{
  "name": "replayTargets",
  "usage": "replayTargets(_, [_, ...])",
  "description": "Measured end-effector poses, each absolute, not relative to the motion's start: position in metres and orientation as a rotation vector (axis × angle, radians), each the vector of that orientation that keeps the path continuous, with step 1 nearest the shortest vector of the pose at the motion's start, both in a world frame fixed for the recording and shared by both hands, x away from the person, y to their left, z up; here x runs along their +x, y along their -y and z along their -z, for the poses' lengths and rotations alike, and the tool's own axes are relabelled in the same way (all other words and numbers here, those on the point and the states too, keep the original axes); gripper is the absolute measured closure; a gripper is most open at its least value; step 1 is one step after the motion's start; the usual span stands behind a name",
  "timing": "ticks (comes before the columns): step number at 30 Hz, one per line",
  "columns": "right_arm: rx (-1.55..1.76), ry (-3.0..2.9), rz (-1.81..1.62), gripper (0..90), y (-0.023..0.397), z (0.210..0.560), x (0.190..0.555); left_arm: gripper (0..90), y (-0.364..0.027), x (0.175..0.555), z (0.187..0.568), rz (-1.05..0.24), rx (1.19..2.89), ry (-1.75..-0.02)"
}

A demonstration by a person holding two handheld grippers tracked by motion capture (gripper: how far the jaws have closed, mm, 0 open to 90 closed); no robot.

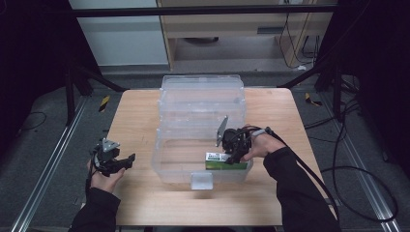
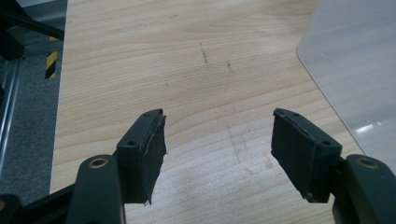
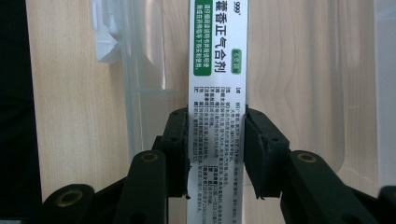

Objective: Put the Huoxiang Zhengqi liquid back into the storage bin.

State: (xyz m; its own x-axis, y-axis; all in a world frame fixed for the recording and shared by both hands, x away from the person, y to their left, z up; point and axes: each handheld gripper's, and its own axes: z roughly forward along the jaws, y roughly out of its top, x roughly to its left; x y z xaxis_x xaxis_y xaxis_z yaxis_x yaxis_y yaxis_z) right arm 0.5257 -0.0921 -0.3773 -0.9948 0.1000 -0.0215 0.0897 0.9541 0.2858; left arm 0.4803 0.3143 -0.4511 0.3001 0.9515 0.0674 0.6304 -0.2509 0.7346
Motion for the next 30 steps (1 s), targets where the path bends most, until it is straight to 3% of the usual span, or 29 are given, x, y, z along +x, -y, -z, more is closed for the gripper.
replayTargets(16, [0.147,-3.079,-0.433,62.5,0.091,0.386,0.524,34.3,-0.314,0.481,0.452,-0.694,1.977,-1.404])
replayTargets(30, [0.255,-3.015,-0.549,57.8,0.104,0.363,0.519,34.2,-0.312,0.481,0.453,-0.688,1.982,-1.404])
